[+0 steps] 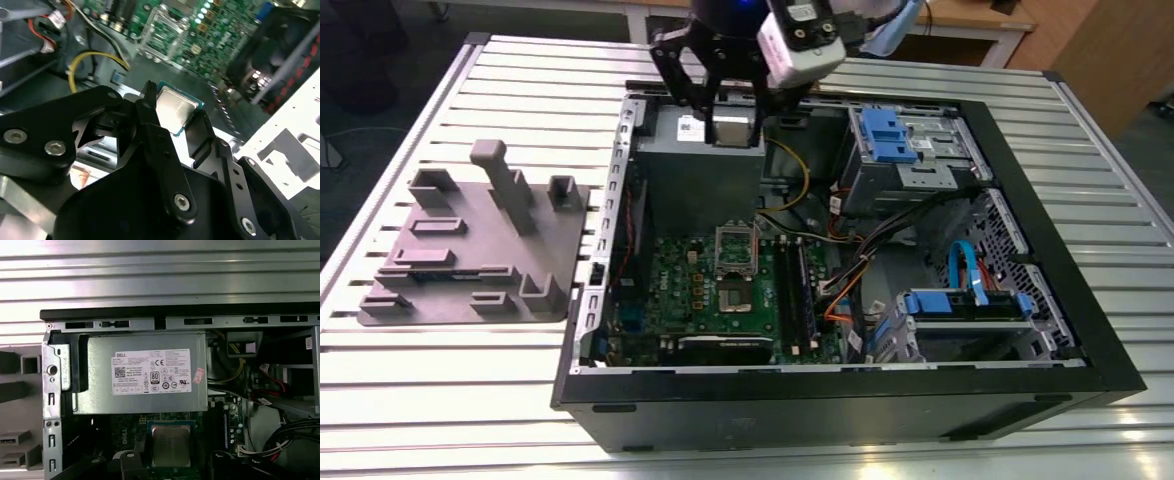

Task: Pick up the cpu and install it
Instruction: 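Pick up the cpu and move it towards the insertion slot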

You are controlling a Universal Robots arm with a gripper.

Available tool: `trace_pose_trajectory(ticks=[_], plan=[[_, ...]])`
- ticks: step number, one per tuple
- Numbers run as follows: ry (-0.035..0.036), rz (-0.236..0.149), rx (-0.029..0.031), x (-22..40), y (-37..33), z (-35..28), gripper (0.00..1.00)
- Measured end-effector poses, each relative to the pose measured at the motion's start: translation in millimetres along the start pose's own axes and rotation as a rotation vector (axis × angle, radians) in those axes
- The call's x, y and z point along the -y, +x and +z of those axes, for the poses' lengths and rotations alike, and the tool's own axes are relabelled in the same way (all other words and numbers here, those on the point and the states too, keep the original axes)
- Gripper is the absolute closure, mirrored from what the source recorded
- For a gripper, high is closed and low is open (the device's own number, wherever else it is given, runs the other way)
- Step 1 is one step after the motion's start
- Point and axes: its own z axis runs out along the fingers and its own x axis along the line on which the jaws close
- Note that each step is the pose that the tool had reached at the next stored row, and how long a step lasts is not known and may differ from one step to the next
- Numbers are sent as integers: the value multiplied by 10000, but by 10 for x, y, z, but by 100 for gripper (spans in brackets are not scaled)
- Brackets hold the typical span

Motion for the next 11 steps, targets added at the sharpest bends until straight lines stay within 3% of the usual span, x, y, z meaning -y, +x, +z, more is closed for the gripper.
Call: trace_pose_trajectory(ticks=[2, 4, 11], plan=[[1, 0, -1, -4, -88, 4, 53], [1, 3, -1, -1, -129, 7, 53], [0, 31, 1, 135, -147, 34, 53]])
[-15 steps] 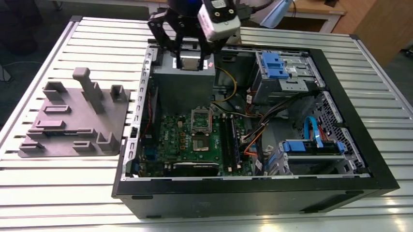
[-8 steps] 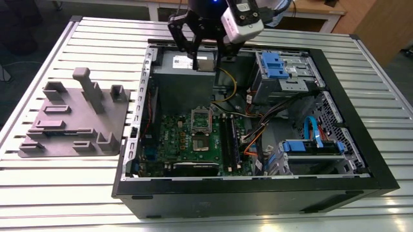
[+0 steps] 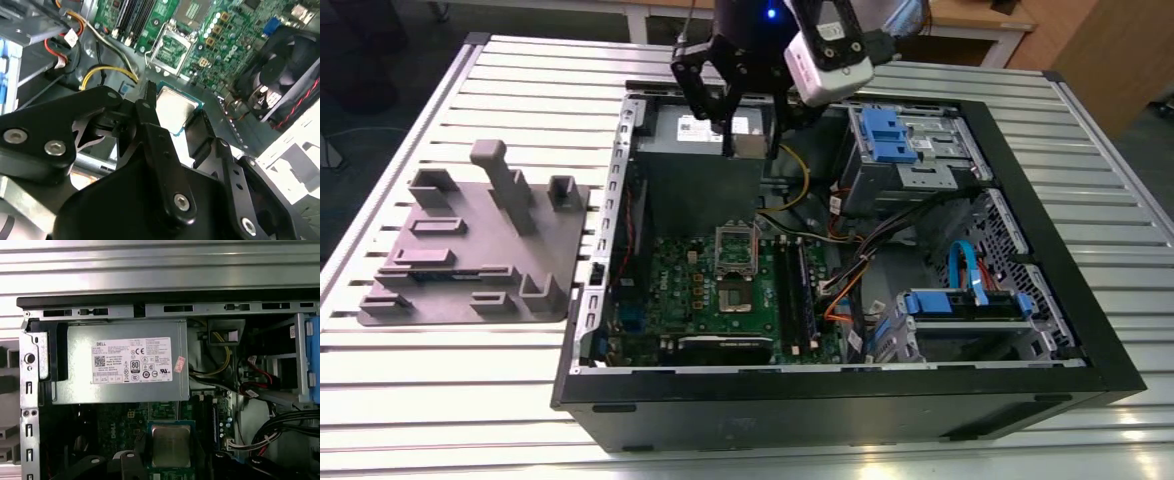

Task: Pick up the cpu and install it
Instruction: 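Pick up the cpu and move it towards the insertion slot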

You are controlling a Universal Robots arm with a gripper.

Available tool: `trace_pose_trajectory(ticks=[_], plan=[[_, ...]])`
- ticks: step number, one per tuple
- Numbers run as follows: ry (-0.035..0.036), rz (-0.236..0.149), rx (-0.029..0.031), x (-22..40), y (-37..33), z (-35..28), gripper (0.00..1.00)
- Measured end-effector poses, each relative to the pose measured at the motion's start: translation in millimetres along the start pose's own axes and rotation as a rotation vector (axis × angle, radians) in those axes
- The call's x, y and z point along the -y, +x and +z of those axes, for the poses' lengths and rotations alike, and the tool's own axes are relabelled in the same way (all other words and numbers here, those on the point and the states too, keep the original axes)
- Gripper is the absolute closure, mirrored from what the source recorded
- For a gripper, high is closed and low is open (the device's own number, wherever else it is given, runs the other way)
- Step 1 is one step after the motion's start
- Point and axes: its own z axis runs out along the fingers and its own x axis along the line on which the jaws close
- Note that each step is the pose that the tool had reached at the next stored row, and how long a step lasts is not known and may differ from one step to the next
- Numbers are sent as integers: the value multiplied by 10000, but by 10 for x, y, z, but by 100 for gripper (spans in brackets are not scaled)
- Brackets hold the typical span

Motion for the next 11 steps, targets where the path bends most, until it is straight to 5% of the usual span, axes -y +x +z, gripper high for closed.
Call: trace_pose_trajectory(ticks=[5, 11], plan=[[1, 9, 0, 114, -19, 34, 53], [2, 10, -1, 134, -150, 80, 53]])
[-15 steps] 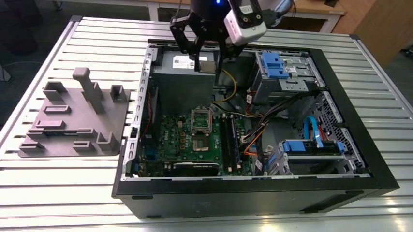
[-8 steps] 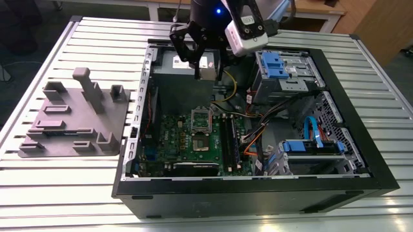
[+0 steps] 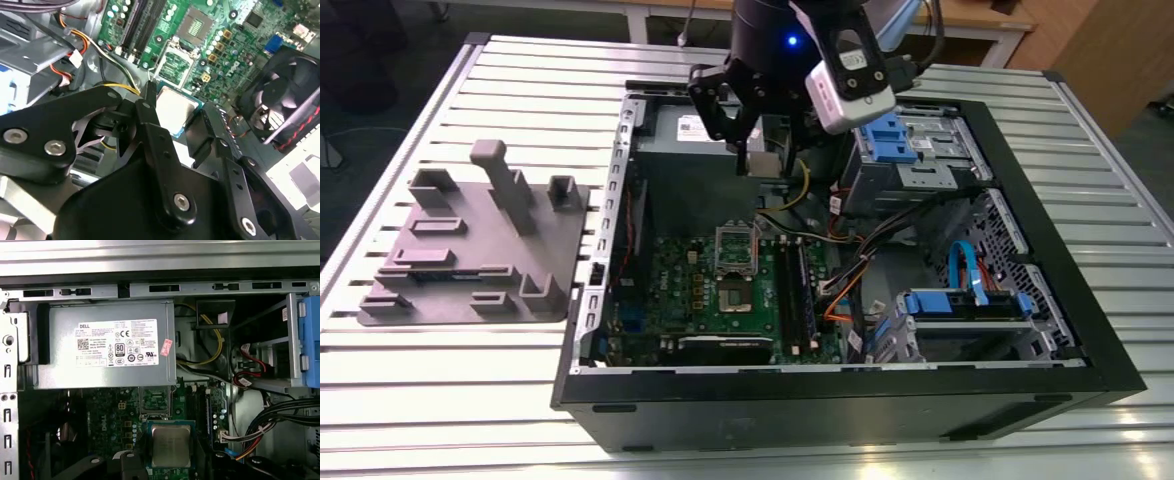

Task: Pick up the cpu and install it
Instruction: 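Pick up the cpu and move it towards the insertion slot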

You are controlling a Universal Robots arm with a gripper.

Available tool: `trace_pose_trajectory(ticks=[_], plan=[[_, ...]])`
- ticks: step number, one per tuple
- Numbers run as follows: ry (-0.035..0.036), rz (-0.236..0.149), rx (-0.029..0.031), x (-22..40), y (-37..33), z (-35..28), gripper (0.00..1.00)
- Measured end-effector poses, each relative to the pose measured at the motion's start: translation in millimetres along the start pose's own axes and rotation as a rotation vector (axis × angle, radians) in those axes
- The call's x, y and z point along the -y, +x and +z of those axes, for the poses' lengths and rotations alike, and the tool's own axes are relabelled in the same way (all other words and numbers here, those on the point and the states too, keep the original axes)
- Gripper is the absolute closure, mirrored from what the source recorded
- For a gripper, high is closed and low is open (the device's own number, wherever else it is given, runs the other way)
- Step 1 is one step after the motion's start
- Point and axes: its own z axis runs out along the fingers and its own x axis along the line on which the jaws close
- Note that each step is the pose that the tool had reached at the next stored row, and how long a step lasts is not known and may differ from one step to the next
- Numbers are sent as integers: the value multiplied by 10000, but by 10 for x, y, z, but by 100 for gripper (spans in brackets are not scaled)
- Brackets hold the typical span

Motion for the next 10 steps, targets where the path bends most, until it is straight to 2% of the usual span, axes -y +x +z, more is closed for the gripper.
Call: trace_pose_trajectory(ticks=[10], plan=[[-1, 1, 1, 1, -18, 2, 53]])
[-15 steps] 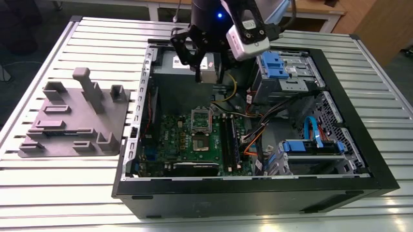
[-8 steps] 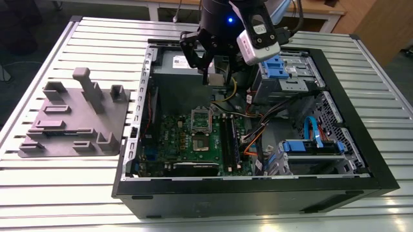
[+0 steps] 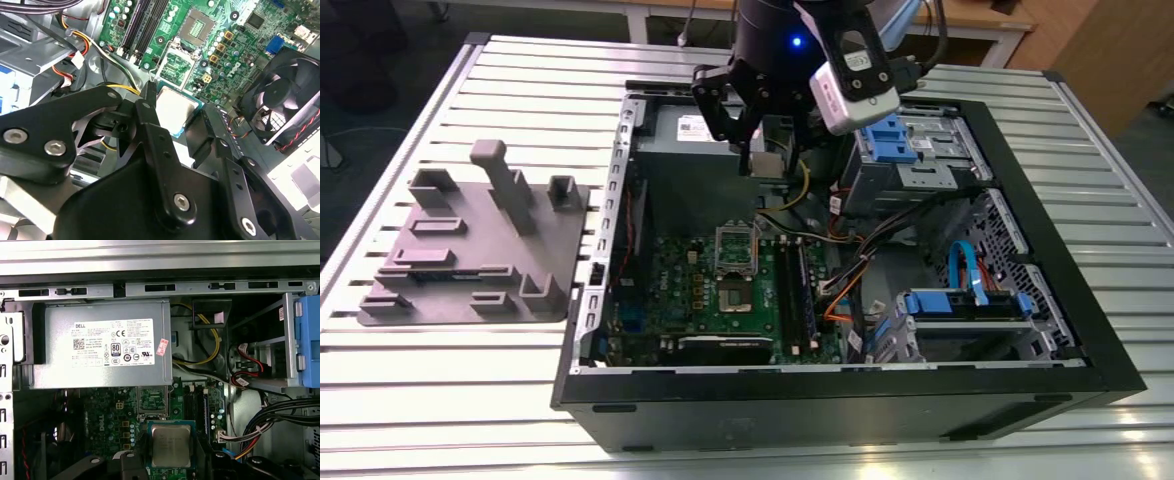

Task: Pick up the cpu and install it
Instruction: 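Pick up the cpu and move it towards the insertion slot, then place the cpu into insertion slot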

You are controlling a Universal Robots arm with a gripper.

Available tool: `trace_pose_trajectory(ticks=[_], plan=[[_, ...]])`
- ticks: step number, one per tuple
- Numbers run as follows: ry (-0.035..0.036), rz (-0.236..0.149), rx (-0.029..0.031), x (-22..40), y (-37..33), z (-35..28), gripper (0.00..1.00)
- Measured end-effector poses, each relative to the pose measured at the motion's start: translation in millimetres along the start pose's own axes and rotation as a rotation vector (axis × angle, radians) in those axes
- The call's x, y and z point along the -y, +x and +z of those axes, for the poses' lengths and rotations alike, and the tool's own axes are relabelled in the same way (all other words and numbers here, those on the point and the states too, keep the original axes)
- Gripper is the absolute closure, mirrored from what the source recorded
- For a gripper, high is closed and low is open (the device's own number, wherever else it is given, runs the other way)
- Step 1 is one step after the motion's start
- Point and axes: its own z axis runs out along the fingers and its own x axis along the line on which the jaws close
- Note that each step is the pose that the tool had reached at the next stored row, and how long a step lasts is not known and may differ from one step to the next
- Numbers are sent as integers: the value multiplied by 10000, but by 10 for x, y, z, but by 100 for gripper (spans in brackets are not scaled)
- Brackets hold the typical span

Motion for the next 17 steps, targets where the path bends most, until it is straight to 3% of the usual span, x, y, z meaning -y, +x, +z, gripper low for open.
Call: trace_pose_trajectory(ticks=[7, 11, 14, 17], plan=[[1, -2, 0, 6, -4, 5, 53], [1, -1, 0, 116, -17, 56, 53], [0, 0, 0, 162, -83, 110, 53], [0, -17, 0, 221, -94, 162, 53]])
